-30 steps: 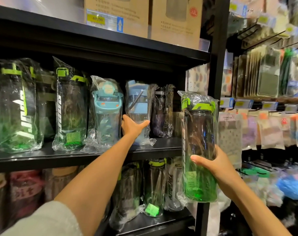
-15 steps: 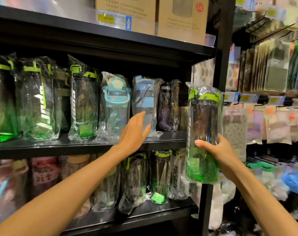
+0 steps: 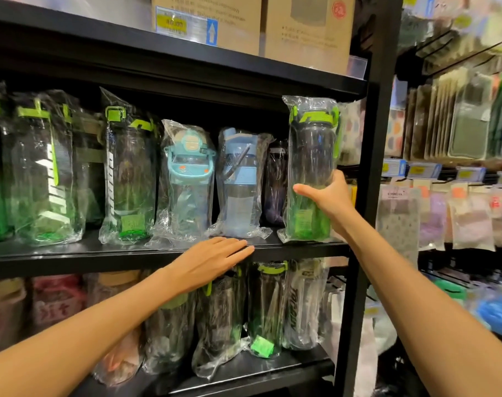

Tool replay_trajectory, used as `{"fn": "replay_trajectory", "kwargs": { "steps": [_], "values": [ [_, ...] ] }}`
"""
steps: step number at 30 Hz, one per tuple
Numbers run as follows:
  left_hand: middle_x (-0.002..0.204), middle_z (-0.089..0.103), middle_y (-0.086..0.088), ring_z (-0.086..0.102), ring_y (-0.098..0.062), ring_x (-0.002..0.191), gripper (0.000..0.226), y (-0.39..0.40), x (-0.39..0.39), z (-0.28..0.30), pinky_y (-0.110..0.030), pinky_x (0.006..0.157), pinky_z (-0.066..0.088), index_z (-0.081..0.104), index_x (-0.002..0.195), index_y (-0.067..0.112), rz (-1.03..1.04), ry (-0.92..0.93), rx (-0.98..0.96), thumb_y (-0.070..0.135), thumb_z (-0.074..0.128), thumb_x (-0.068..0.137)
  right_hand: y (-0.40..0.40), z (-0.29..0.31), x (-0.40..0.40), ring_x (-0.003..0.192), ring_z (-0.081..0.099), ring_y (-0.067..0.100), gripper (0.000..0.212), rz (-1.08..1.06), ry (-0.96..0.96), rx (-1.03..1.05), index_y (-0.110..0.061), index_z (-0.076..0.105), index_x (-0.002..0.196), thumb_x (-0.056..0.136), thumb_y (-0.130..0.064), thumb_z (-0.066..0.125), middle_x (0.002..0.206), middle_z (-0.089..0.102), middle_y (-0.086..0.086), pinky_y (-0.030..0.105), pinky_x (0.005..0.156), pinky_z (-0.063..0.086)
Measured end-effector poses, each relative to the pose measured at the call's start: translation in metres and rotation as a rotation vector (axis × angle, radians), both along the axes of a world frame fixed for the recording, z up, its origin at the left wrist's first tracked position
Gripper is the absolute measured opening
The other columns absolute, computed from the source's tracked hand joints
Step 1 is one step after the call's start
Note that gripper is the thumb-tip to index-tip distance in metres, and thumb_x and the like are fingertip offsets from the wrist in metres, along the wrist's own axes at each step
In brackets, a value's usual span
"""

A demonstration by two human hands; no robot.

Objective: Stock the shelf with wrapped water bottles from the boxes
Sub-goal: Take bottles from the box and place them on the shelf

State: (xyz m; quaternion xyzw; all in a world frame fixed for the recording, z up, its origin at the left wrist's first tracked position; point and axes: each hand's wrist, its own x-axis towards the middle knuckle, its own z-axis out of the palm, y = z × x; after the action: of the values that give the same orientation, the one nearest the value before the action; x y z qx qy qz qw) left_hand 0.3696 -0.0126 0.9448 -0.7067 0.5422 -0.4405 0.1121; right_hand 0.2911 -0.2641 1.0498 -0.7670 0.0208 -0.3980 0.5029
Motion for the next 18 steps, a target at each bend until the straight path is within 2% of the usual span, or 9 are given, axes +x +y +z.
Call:
{"fn": "replay_trajectory", "kwargs": {
  "steps": [6, 10, 15, 18],
  "values": [
    [0.125, 0.061, -0.009, 0.062, -0.022, 0.11, 0.072, 0.001, -0.003, -0.005, -0.031, 0.082, 0.055, 0.052, 0.132, 0.007, -0.072, 0.057, -0.066, -0.006, 0.078, 0.066, 0.005, -0.012, 0.046, 0.137, 0.029, 0.026, 0.102, -0.04, 0.027, 0.051, -0.007, 0.015, 0.146, 0.071, -0.027, 0.082, 0.153, 0.024, 0.011, 0.036, 0.109, 0.028],
    [0.126, 0.061, -0.008, 0.061, -0.021, 0.11, 0.074, 0.002, -0.003, -0.005, -0.029, 0.084, 0.054, 0.053, 0.131, 0.008, -0.085, 0.061, -0.083, -0.007, 0.079, 0.063, 0.007, -0.018, 0.067, 0.135, 0.033, 0.027, 0.102, -0.065, 0.038, 0.098, -0.009, 0.016, 0.146, 0.071, -0.028, 0.083, 0.15, 0.029, 0.011, 0.037, 0.107, 0.03],
    [0.126, 0.06, -0.009, 0.061, -0.022, 0.11, 0.079, 0.002, -0.002, -0.006, -0.03, 0.081, 0.055, 0.049, 0.132, 0.009, -0.094, 0.077, -0.092, -0.008, 0.08, 0.061, 0.009, -0.019, 0.083, 0.134, 0.035, 0.029, 0.101, -0.064, 0.05, 0.053, -0.009, 0.019, 0.146, 0.07, -0.032, 0.082, 0.15, 0.032, 0.012, 0.039, 0.107, 0.033],
    [0.123, 0.062, -0.008, 0.062, -0.021, 0.108, 0.077, 0.001, -0.004, -0.006, -0.028, 0.083, 0.054, 0.053, 0.13, 0.008, -0.086, 0.066, -0.095, -0.007, 0.081, 0.06, 0.011, -0.022, 0.089, 0.134, 0.036, 0.029, 0.101, -0.058, 0.053, 0.041, -0.009, 0.018, 0.146, 0.071, -0.032, 0.082, 0.149, 0.032, 0.011, 0.038, 0.106, 0.034]
  ]
}}
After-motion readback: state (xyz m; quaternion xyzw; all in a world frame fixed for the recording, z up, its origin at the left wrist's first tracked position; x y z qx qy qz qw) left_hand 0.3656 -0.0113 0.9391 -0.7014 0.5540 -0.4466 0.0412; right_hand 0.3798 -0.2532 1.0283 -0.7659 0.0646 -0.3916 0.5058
